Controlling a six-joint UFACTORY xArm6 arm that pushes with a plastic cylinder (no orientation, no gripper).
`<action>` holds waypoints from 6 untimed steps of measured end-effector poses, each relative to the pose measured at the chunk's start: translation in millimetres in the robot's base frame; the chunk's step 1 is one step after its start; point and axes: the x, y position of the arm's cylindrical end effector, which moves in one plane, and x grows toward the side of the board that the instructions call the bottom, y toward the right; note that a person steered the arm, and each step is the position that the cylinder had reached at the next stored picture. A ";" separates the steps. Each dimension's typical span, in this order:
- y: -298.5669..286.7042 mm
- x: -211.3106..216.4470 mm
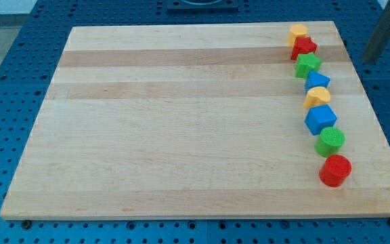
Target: Point your arm at green star
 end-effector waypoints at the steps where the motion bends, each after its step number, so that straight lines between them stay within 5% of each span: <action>1: -43.1 6.6; 6: -78.6 7.9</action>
